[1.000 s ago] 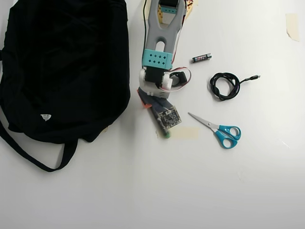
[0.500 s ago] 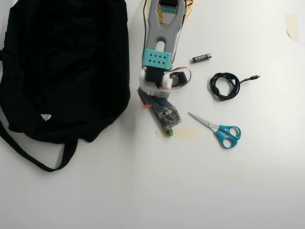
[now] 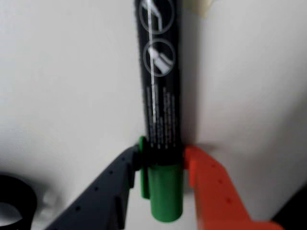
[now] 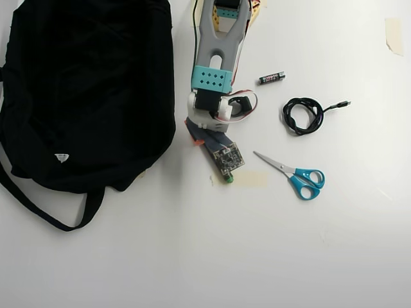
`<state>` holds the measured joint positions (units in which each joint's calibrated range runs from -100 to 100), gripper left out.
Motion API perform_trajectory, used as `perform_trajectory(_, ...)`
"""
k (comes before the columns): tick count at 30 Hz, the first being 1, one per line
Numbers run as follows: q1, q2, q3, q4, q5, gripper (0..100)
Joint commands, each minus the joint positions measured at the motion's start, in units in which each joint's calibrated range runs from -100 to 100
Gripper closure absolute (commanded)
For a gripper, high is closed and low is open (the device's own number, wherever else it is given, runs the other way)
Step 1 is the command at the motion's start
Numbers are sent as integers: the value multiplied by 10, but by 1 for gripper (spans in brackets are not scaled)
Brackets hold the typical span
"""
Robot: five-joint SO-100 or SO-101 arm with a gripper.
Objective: Put the green marker into the black bag
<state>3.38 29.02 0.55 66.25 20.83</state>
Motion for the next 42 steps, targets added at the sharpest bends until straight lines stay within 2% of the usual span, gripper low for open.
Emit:
perform_trajectory(1,-3,-10,-6,-4,-4,98)
perform_trajectory(26,-5,-10,-135,105,-9,98)
perform_trajectory(42,-7,-11,-298,237,-23,98)
